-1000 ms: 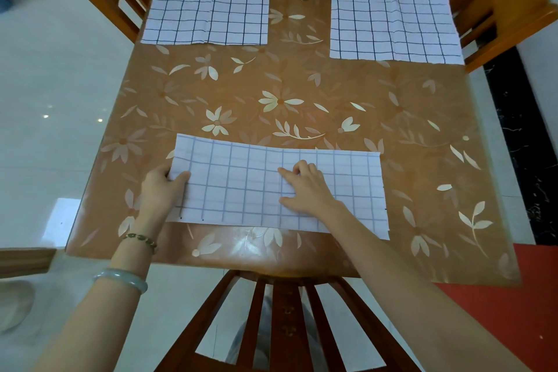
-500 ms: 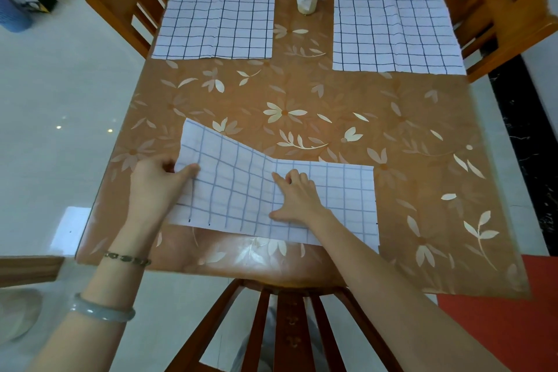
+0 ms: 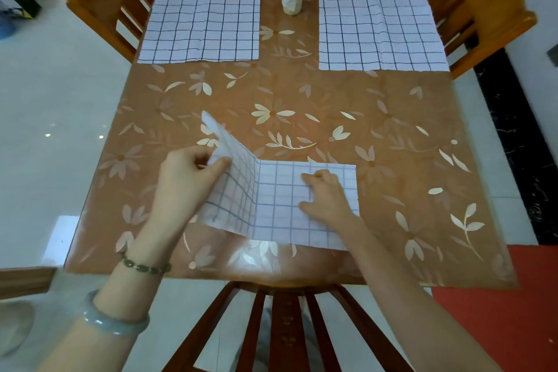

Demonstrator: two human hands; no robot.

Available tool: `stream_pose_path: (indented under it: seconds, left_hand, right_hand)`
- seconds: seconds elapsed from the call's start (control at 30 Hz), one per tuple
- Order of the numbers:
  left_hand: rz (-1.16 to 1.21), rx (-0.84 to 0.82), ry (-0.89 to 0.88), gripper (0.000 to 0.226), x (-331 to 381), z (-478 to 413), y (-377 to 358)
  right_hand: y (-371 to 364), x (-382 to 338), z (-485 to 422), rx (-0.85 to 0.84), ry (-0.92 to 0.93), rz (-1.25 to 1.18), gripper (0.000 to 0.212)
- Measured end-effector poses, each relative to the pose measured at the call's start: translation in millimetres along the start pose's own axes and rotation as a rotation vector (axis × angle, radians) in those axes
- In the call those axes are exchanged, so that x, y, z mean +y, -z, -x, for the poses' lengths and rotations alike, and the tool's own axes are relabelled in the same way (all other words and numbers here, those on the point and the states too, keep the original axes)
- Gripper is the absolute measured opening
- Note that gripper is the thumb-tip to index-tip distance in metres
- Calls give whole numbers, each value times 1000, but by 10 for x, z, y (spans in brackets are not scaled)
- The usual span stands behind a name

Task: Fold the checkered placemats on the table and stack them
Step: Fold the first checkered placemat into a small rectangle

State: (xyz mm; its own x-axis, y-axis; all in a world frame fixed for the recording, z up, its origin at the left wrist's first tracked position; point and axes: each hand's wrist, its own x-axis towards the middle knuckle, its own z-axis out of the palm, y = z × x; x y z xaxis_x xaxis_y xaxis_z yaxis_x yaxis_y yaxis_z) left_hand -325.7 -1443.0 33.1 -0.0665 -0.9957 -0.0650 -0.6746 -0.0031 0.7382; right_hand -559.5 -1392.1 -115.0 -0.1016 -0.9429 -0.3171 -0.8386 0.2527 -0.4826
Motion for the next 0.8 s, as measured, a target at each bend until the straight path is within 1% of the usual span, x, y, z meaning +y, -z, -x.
stream_pose_path:
  seconds: [0.1, 0.17, 0.23, 0.3, 0.4, 0.5, 0.6, 0.67, 0.7, 0.77, 0.8]
  left_hand:
    - [21, -90, -43, 28, 213, 62, -350]
    - [32, -155, -61, 25, 316, 109, -639]
    - [27, -221, -78, 19, 385, 143, -941]
    - [14, -281, -81, 17, 407, 161, -1244]
    - [-7, -361, -83, 21, 402, 175, -1641]
    - [-57, -402, -81, 21, 350, 172, -1933]
    - [-119, -428, -80, 22, 290, 145, -2109]
    - [-100, -472, -67, 29, 250, 149, -2187]
    - [-74, -500, -50, 38, 241, 163, -2205]
    - [-17, -544, -1, 57, 227, 203, -2201]
    - [12, -544, 18, 60, 204, 210, -2168]
  right_hand:
    - [151, 364, 141, -13, -175, -13, 68]
    - [196, 525, 221, -23, -240, -74, 67]
    - [214, 631, 278, 1, -283, -173, 61]
    - [212, 698, 308, 78, -301, -320, 50]
    - [216, 760, 331, 208, -341, -555, 28]
    - [199, 806, 337, 261, -406, -776, 8]
    - [208, 747, 313, 282, -460, -1069, 16]
    - [246, 691, 286, 271, -523, -1153, 21]
    - [263, 673, 273, 256, -553, -1137, 25]
    - [274, 679, 264, 229, -589, -1005, 29]
    - [269, 688, 263, 220, -581, -929, 27]
